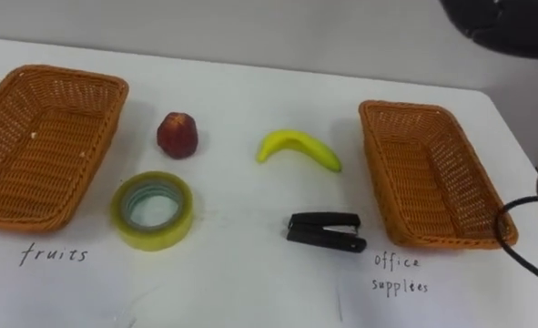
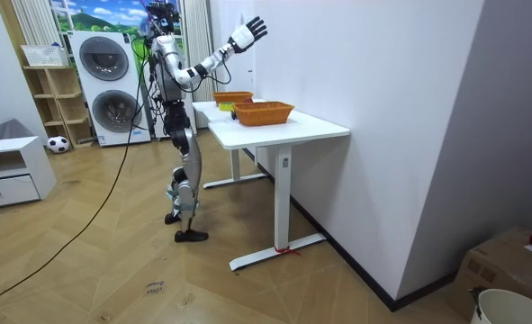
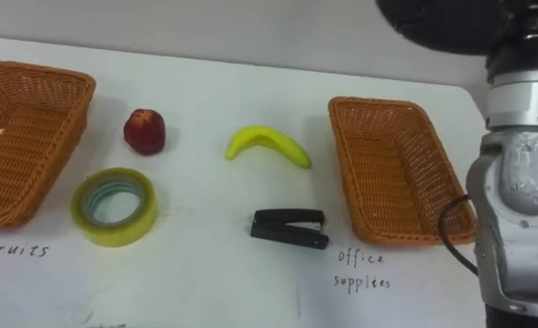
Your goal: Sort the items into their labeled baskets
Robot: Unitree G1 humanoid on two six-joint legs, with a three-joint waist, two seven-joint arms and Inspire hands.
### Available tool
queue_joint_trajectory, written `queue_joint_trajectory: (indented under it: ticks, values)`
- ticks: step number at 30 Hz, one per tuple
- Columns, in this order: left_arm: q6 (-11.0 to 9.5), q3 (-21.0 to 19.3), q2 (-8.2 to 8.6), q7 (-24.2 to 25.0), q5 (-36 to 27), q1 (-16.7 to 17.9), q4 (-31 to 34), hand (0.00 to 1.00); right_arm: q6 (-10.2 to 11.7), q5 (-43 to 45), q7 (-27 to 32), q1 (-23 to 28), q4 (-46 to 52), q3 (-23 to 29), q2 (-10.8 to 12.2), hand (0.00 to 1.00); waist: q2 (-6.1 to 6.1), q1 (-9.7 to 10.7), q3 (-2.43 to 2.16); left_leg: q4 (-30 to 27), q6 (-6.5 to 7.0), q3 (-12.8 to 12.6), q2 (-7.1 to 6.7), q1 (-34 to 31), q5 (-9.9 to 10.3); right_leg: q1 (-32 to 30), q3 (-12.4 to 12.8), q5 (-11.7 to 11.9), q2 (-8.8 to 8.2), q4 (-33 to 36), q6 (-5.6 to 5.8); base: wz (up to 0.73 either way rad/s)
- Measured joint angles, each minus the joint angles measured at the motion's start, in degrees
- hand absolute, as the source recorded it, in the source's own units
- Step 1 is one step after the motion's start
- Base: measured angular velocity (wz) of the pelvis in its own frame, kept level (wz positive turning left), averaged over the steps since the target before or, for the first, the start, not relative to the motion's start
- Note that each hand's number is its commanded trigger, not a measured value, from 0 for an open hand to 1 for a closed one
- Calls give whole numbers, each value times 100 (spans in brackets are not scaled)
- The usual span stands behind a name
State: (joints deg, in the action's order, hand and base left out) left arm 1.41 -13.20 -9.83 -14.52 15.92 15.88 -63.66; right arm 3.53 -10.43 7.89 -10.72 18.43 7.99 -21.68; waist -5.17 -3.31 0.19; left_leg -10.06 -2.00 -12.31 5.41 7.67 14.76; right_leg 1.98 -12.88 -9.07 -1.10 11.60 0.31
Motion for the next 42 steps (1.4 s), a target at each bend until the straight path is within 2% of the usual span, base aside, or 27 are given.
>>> queue_joint_trajectory:
  ticks: [2,4,9,15,20,27,31,34,36,39,42]
  values:
    - [2,0,-1,22,5,-3,5,0,4,12,-218,0,-76,-22,-7,0,26,-42,17,-18,0,3,8,-1,0,9,17,0,9,-6,0,0]
    - [1,0,-2,52,3,-5,17,0,-5,28,-393,0,-189,-65,-7,0,23,-44,15,-19,0,8,10,-5,0,9,13,0,10,-7,0,0]
    - [3,83,-67,157,-1,-16,72,0,-164,198,-843,3,-244,-340,-81,0,40,-26,27,-25,0,8,5,-27,0,4,-3,0,1,-7,0,1]
    - [7,138,-111,185,4,-76,94,0,-294,447,-1442,5,-406,-477,-155,0,-12,-23,-11,-30,0,43,-1,-37,0,15,-54,0,-8,-7,0,2]
    - [30,288,-273,295,-13,-215,113,0,-317,600,-1819,5,-626,-508,-246,0,-52,-41,-33,-37,3,161,-13,-25,-2,130,-144,4,-20,-98,5,13]
    - [32,321,-409,419,84,-259,250,0,-400,1094,-2493,73,-657,-965,-382,0,-56,-90,-24,-47,2,191,-9,-32,-3,140,-217,4,-24,-99,6,1]
    - [73,333,-451,420,185,-221,469,0,-628,1348,-2953,95,-753,-1134,-468,0,-102,-176,-12,-45,2,207,-14,-39,-3,138,-236,4,-31,-96,6,1]
    - [116,334,-467,419,187,-225,524,0,-741,1434,-3237,114,-787,-1146,-468,0,-137,-192,-12,-45,2,234,-17,-58,-3,139,-288,4,-41,-97,6,5]
    - [120,336,-485,419,188,-172,543,0,-741,1461,-3353,129,-843,-1144,-468,0,-155,-190,-17,-46,2,301,-17,-71,-3,144,-303,4,-41,-102,6,10]
    - [129,394,-490,411,186,-143,546,0,-832,1505,-3544,325,-887,-1146,-468,0,-169,-207,-14,-46,3,340,-17,-56,-3,190,-305,4,-39,-112,7,11]
    - [132,456,-492,411,187,-136,545,0,-867,1512,-3781,395,-1049,-1148,-466,0,-184,-267,6,-46,3,339,-17,-59,-3,189,-303,4,-40,-115,7,0]
